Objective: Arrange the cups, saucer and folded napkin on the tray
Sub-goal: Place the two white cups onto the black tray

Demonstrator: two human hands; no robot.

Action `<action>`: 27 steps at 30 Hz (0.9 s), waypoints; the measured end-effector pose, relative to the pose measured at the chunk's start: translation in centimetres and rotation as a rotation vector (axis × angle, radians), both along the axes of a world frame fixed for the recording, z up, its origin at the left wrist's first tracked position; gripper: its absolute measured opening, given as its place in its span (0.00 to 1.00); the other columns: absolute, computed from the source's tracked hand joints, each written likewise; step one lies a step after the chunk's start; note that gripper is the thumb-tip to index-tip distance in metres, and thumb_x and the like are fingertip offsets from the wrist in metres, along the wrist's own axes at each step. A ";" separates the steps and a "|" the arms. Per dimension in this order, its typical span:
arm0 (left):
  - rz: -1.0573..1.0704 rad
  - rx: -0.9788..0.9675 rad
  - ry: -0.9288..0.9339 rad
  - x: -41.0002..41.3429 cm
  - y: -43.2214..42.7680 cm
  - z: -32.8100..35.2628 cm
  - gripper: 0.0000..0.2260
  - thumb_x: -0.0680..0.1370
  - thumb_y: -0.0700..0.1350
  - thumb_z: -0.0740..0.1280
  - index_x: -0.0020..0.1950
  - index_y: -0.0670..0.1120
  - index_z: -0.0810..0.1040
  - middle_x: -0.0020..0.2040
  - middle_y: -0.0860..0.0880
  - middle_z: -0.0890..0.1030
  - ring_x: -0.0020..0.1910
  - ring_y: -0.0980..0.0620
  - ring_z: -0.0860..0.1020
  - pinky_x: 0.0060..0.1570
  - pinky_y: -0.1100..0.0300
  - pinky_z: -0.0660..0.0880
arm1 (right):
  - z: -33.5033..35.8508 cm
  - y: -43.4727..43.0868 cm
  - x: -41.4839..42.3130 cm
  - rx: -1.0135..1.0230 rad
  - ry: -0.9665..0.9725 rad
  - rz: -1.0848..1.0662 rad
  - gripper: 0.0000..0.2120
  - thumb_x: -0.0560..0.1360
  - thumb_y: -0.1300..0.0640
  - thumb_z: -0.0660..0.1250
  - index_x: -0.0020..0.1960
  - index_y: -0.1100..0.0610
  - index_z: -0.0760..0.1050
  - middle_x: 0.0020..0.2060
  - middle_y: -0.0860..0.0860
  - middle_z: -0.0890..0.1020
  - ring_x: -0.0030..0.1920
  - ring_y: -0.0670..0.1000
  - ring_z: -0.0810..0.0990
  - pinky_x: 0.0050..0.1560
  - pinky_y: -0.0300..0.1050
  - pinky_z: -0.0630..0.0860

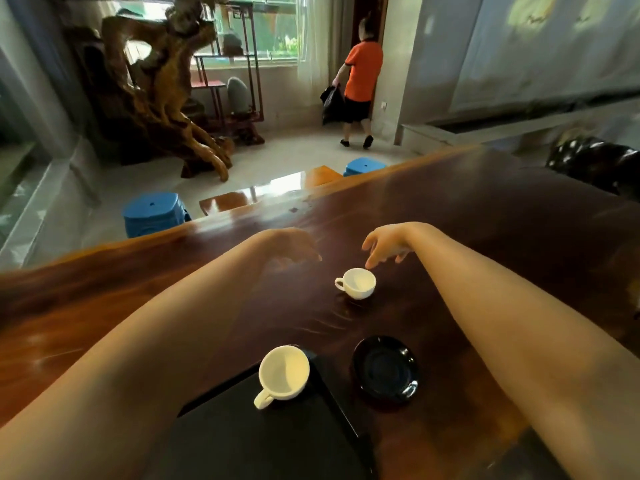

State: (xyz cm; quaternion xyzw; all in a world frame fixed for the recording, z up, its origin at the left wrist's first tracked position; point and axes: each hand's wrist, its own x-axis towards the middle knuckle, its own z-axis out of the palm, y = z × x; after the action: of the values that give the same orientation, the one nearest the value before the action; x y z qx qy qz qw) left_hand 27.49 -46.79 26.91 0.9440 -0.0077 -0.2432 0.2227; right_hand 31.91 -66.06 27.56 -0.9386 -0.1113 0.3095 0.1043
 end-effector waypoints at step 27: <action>0.253 -0.100 0.196 17.3 -5.1 -24.3 0.40 0.70 0.43 0.75 0.76 0.49 0.55 0.73 0.45 0.67 0.69 0.46 0.69 0.66 0.54 0.68 | -25.8 -6.3 20.6 0.175 0.285 0.215 0.46 0.66 0.57 0.76 0.76 0.52 0.52 0.74 0.53 0.61 0.73 0.56 0.61 0.73 0.57 0.61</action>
State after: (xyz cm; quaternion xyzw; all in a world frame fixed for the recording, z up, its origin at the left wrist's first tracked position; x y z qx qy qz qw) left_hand 44.80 -51.92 2.64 0.8970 0.1209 -0.3034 0.2978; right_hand 52.49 -72.38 1.72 -0.8553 -0.2217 0.4377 0.1663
